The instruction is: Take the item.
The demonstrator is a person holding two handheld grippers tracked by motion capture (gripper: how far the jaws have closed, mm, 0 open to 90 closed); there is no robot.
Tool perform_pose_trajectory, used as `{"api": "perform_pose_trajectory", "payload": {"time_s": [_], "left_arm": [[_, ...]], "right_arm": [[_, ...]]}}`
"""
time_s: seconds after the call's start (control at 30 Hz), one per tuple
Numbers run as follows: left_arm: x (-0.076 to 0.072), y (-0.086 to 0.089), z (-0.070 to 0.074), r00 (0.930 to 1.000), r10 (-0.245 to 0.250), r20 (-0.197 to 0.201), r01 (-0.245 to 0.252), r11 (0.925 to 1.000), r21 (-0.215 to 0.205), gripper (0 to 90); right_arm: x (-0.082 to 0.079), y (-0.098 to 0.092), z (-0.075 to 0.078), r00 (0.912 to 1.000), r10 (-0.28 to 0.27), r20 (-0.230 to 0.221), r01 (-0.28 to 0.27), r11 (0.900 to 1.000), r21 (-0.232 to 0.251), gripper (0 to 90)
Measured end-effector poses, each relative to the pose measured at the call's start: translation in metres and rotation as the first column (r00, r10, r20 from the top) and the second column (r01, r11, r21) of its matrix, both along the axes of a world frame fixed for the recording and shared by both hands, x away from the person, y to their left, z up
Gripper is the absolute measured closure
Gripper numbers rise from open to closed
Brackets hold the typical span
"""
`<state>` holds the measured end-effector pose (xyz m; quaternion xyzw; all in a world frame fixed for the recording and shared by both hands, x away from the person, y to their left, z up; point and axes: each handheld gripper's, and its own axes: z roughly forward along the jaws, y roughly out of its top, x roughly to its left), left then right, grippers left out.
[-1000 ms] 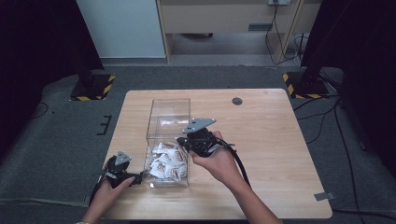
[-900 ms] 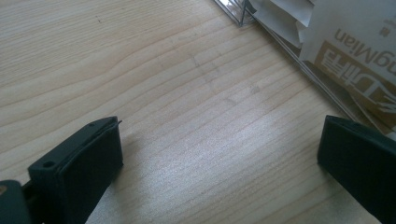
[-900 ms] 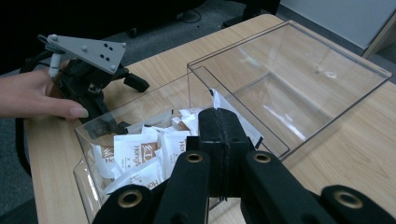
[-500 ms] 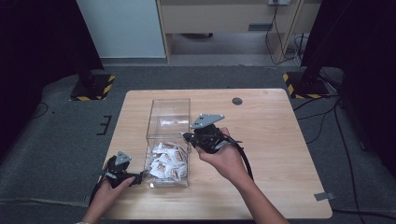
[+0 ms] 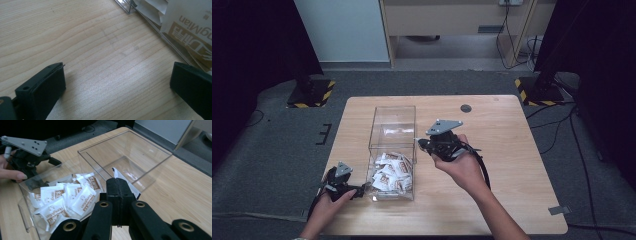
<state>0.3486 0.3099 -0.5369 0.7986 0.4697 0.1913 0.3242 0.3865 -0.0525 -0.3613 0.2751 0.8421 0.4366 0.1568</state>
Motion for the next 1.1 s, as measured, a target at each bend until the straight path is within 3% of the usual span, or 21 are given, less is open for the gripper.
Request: {"api": "perform_pose_trajectory", "payload": {"time_s": [0.47, 1.1], "left_arm": [[0.0, 0.0, 0.0, 1.0, 0.0, 0.0, 0.0, 1.0, 0.0, 0.0], [0.0, 0.0, 0.0, 1.0, 0.0, 0.0, 0.0, 1.0, 0.0, 0.0]], "right_arm": [[0.009, -0.031, 0.001, 0.9981, -0.059, 0.017, 0.059, 0.998, 0.001, 90.0], [0.019, -0.051, 0.0, 0.9945, -0.102, 0.025, 0.102, 0.995, -0.004, 90.0]]}}
